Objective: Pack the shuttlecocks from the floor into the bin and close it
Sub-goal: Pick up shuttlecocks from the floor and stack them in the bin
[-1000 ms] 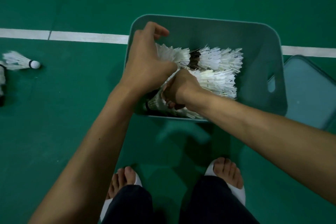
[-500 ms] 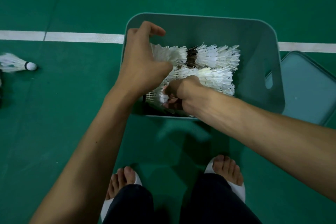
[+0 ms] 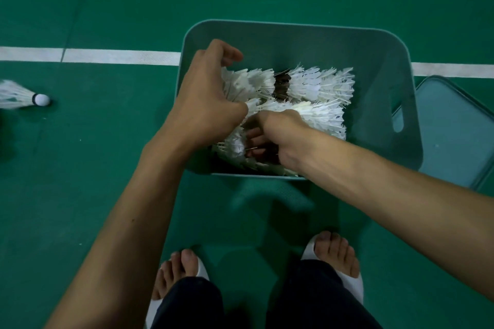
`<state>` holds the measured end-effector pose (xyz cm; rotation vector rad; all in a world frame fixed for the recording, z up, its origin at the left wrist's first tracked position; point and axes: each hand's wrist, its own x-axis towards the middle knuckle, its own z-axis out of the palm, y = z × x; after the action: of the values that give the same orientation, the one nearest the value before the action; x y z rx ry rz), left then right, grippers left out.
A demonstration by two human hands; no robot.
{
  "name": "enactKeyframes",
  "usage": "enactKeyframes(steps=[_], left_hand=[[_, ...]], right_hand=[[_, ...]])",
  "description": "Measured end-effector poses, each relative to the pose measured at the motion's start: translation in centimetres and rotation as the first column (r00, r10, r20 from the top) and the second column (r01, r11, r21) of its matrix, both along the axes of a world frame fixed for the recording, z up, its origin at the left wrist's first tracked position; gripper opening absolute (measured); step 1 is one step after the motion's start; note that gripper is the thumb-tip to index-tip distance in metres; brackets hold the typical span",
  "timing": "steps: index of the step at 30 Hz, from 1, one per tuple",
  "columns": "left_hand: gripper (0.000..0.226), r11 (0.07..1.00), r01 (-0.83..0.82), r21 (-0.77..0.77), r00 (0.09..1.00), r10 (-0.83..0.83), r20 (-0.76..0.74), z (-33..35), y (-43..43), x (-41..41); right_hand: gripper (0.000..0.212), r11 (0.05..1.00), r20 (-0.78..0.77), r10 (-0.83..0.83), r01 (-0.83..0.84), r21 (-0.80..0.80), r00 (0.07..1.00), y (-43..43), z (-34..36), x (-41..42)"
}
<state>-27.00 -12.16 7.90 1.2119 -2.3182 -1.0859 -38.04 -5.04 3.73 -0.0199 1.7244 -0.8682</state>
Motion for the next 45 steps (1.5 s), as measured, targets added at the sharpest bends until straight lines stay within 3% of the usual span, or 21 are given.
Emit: enactKeyframes(steps=[3, 6, 8, 10, 11, 15, 18, 21, 23, 26, 28, 30, 36, 45], left_hand=[[0.061, 0.997, 0.054, 0.053, 0.998, -0.056, 0.039, 0.4, 0.1, 0.2], [0.071, 0.979, 0.137, 0.154, 0.986, -0.15, 0.071, 0.9, 0.4, 0.0], [0.074, 0.96, 0.197, 0.201, 0.974, -0.214, 0.067, 1.1, 0.8, -0.5], [0.076, 0.951, 0.233, 0.202, 0.967, -0.249, 0.056, 1.1, 1.2, -1.1], [0.077, 0.949, 0.251, 0.191, 0.963, -0.265, 0.049, 1.2, 1.4, -1.2], [0.082, 0.936, 0.304, 0.175, 0.946, -0.318, 0.056, 1.3, 1.8, -1.7], [0.084, 0.926, 0.324, 0.195, 0.939, -0.339, 0.049, 1.3, 1.9, -1.7], [0.087, 0.933, 0.268, 0.241, 0.954, -0.292, 0.07, 1.3, 2.1, -1.1], [0.074, 0.963, 0.184, 0.195, 0.973, -0.207, 0.105, 1.6, 2.4, -0.5], [0.035, 0.998, 0.051, 0.04, 0.982, -0.058, 0.177, 2.4, 3.0, 0.1], [0.035, 0.999, -0.017, 0.033, 0.956, 0.006, 0.293, 2.5, 3.3, 0.4], [0.039, 0.997, -0.021, 0.078, 0.892, -0.017, 0.451, 2.4, 3.4, 0.4], [0.041, 0.978, 0.033, 0.207, 0.715, -0.167, 0.679, 1.5, 3.7, 0.1], [0.048, 0.965, 0.11, 0.237, 0.635, -0.251, 0.73, 0.8, 3.8, 0.0]], right_hand=[[0.007, 0.997, -0.045, 0.065, -0.067, -0.046, 0.997, 1.6, 2.2, -1.5], [0.014, 0.965, -0.305, 0.132, -0.193, -0.179, 0.943, 2.8, 3.6, -3.6], [0.018, 0.9, -0.425, 0.17, -0.316, -0.301, 0.889, 3.1, 4.7, -4.4], [0.012, 0.801, -0.447, 0.307, -0.481, -0.355, 0.84, 3.0, 5.6, -4.9], [0.003, 0.751, -0.458, 0.375, -0.554, -0.359, 0.806, 3.0, 6.0, -5.0], [0.015, 0.653, -0.52, 0.448, -0.663, -0.364, 0.727, 3.4, 6.1, -5.4], [0.012, 0.591, -0.615, 0.464, -0.74, -0.322, 0.638, 3.7, 5.5, -5.3], [0.009, 0.611, -0.657, 0.472, -0.755, -0.237, 0.588, 3.9, 5.6, -6.1], [0.013, 0.702, -0.685, 0.446, -0.7, -0.131, 0.576, 4.2, 5.4, -7.2], [0.017, 0.816, -0.582, 0.459, -0.578, -0.023, 0.671, 5.3, 4.6, -7.8], [0.014, 0.882, -0.429, 0.42, -0.47, -0.013, 0.8, 5.6, 4.2, -7.6], [0.014, 0.91, -0.341, 0.396, -0.413, 0.023, 0.853, 5.3, 3.9, -7.4], [0.008, 0.879, -0.24, 0.472, -0.473, 0.057, 0.849, 3.9, 2.9, -5.9], [0.013, 0.878, -0.124, 0.478, -0.475, 0.048, 0.87, 1.9, 0.8, -3.9]])
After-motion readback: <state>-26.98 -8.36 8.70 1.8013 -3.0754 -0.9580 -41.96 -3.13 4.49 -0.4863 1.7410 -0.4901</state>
